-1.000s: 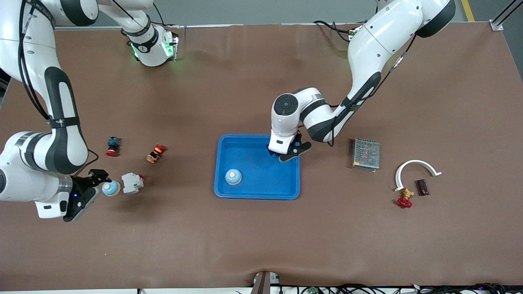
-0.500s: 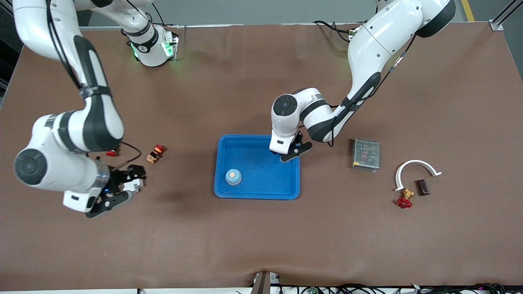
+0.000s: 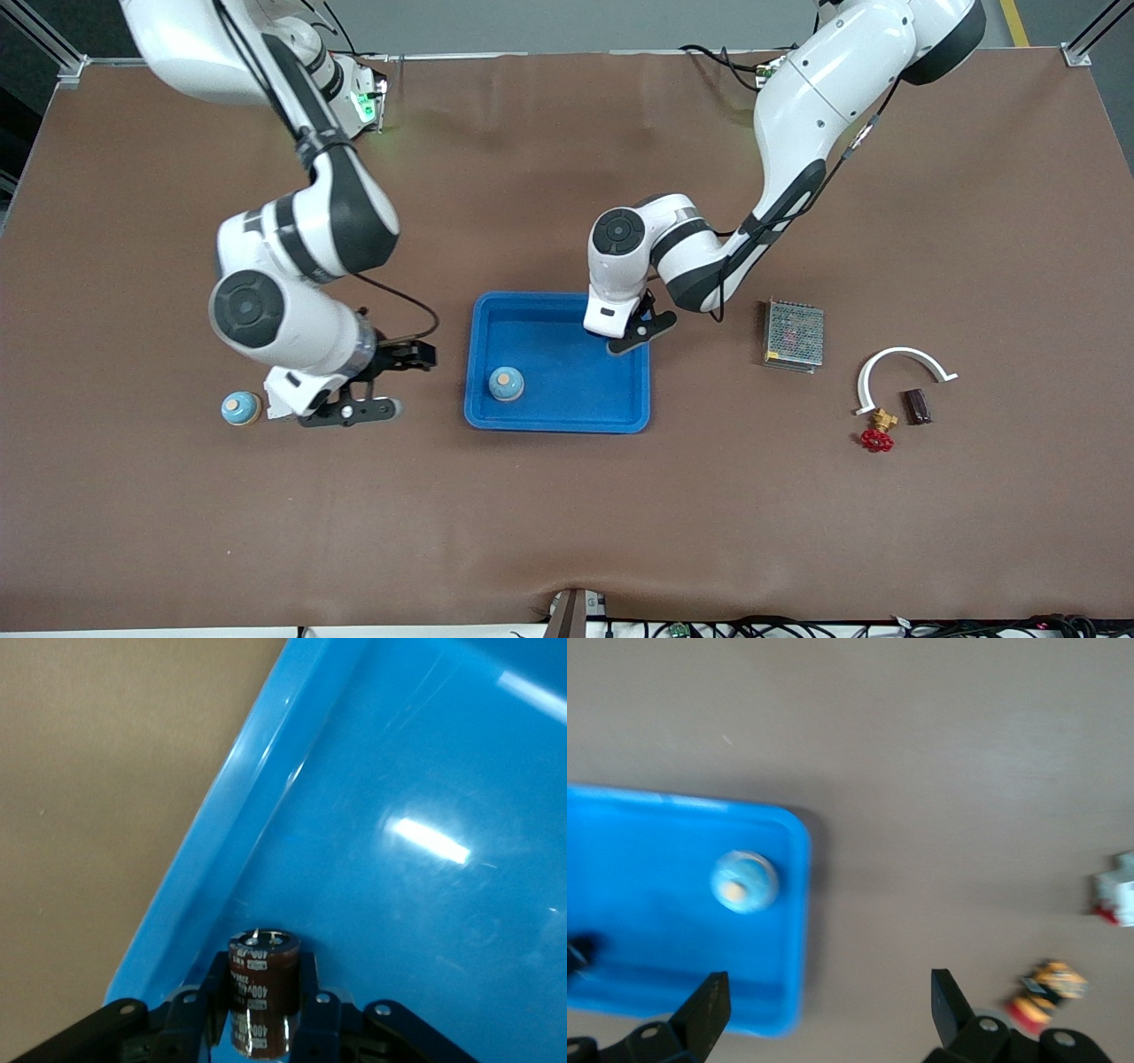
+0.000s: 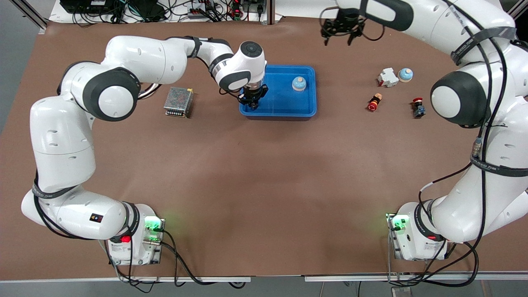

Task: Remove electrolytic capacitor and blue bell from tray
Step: 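Grasp the capacitor with the left gripper while the right gripper grasps the bell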

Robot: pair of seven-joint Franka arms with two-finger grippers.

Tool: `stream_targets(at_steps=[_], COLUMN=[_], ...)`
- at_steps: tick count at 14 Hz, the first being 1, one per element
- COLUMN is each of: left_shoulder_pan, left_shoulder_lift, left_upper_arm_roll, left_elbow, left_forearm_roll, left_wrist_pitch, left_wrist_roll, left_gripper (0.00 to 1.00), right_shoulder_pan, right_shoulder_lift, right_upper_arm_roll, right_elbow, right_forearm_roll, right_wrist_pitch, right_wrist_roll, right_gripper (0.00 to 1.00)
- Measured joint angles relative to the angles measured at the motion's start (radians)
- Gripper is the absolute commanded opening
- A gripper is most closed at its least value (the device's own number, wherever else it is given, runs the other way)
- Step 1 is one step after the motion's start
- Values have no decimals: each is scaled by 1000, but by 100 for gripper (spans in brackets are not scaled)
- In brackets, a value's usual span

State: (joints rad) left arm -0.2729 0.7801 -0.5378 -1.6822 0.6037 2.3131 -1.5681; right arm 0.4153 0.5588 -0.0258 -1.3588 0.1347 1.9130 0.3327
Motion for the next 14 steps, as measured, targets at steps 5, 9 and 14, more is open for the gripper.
stream_targets(at_steps=[5, 9, 14], left_shoulder_pan=[3, 1, 2], left_shoulder_lift=[0, 0, -18], left_upper_arm_roll=[1, 0, -3], left_elbow=[31, 31, 37], left_forearm_roll=[0, 1, 3], left_wrist_pitch=[0, -16, -61], left_wrist_roll=[0, 0, 23], left_gripper=[0, 0, 0], right_shoulder_pan=[70, 96, 103], right_shoulder_lift=[64, 140, 192], right_upper_arm_roll=[0, -1, -1], right_elbow=[-19, -22, -23], right_forearm_roll=[1, 2, 2], right_wrist_pitch=[160, 244, 245], right_wrist_roll=[219, 238, 238], right_gripper=[100, 100, 100])
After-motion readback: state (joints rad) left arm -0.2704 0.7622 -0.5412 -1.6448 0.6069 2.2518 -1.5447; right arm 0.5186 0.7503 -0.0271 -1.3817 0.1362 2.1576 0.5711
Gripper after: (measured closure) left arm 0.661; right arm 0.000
